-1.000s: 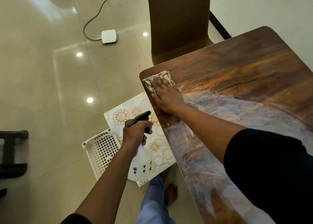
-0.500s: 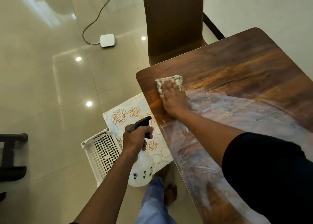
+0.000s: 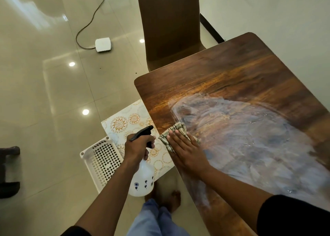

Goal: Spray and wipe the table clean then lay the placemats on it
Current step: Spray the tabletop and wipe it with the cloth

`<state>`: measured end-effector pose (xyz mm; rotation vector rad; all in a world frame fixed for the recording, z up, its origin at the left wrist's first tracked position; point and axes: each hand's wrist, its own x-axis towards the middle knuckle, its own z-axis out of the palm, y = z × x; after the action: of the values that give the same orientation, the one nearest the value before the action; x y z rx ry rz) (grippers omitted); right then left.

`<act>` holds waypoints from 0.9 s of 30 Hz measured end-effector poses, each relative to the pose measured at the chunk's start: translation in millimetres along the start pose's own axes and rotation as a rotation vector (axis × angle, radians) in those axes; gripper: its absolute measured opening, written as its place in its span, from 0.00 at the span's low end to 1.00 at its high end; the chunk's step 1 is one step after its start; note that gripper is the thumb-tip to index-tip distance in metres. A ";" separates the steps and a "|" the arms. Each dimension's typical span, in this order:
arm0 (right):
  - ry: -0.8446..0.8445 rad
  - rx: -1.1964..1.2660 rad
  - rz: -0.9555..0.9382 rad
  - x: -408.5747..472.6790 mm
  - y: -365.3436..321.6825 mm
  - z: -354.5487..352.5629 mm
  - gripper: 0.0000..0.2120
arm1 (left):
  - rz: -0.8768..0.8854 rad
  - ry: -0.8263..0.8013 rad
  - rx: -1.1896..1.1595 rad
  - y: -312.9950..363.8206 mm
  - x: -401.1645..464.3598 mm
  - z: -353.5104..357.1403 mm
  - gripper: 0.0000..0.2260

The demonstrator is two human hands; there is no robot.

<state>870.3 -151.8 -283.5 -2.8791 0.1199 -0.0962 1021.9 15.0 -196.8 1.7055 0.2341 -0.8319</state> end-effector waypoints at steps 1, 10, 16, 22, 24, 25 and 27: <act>0.012 0.000 0.017 -8.7 -2.8 -0.7 0.27 | -0.001 -0.006 -0.001 0.4 -0.3 0.4 0.08; -0.156 -0.001 0.183 44.0 -25.9 -1.6 0.29 | -0.030 -0.008 0.038 -1.3 5.6 1.1 0.04; -0.263 -0.002 0.169 132.8 -20.7 -7.6 0.33 | 0.013 -0.059 0.051 3.4 17.7 -7.2 0.07; -0.333 -0.001 0.213 215.0 -17.3 -13.9 0.32 | 0.050 -0.081 0.068 13.0 28.4 -17.7 0.14; -0.332 0.003 0.231 217.2 -21.2 -12.5 0.32 | 0.049 -0.080 0.089 14.7 31.3 -20.5 0.13; -0.317 0.002 0.241 212.0 -23.9 -12.1 0.31 | 0.048 -0.079 0.095 15.1 32.3 -21.4 0.12; -0.285 0.009 0.252 191.9 -29.5 -10.3 0.31 | 0.039 -0.078 0.103 15.2 33.5 -22.1 0.10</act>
<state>1062.5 -143.2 -255.4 -2.8050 0.4225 0.3569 1063.6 21.5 -204.5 1.7640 0.1061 -0.8927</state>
